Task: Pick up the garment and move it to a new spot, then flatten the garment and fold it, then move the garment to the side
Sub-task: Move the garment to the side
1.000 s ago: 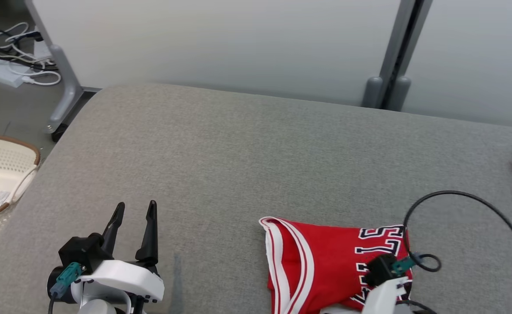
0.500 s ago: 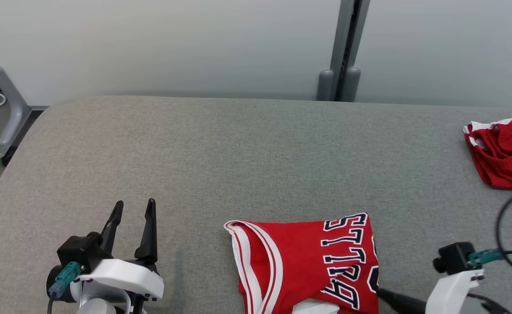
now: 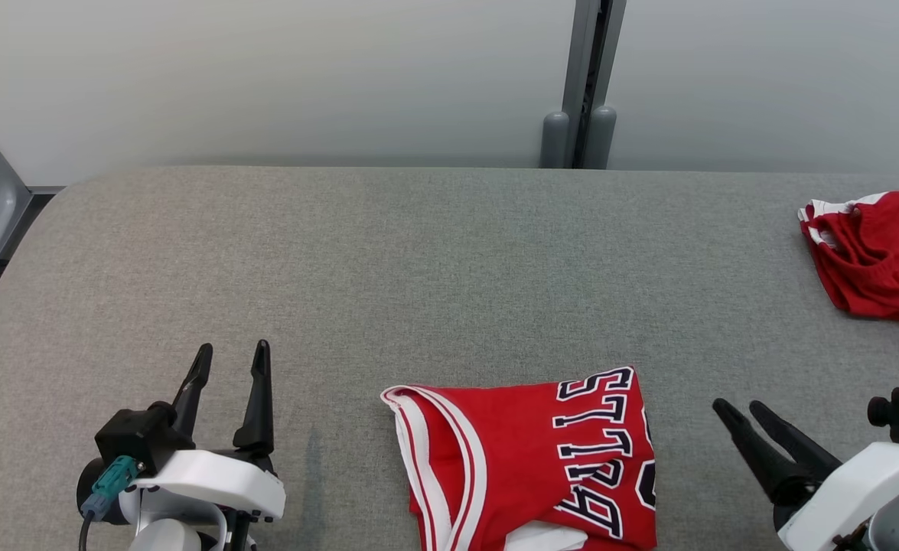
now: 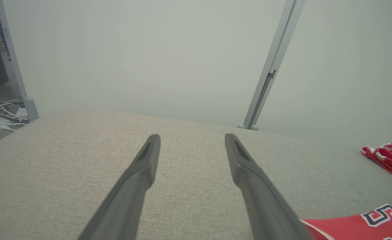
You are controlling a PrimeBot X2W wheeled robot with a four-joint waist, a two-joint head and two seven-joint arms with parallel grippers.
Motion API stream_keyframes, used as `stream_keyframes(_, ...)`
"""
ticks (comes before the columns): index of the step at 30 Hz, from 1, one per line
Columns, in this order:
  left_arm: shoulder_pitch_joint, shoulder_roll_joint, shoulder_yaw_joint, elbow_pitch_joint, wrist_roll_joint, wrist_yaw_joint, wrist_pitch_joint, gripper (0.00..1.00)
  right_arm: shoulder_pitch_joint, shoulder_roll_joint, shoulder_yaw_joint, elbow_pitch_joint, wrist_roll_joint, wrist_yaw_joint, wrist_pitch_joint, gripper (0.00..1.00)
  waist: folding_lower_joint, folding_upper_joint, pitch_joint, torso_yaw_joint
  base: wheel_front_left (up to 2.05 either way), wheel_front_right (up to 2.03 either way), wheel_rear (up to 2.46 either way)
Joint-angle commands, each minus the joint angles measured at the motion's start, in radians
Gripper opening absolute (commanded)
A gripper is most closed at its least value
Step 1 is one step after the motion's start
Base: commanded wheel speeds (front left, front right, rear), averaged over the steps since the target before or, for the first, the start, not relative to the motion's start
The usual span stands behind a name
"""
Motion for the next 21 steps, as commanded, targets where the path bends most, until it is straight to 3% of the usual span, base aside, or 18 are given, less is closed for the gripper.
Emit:
stream_keyframes(1,0.002,0.005,0.005,-0.001,0.005,0.005,-0.001,1.0,-0.001,0.002,-0.002,0.011,-0.006,0.002,-0.015,1.0,0.0,-0.0001,-0.002,0.001,0.0,0.0,0.0)
stream_keyframes(12,0.013,0.006,0.007,0.01,0.008,-0.004,-0.001,1.0,-0.019,0.018,0.012,0.092,0.026,0.002,-0.037,1.0,0.0,-0.0001,-0.023,0.015,0.0,0.0,0.0)
stream_keyframes(21,-0.002,-0.001,-0.001,0.012,0.007,-0.008,-0.001,1.0,-0.129,0.04,0.042,0.299,0.047,0.002,0.012,1.0,0.0,-0.0001,-0.017,0.033,0.0,0.0,0.0)
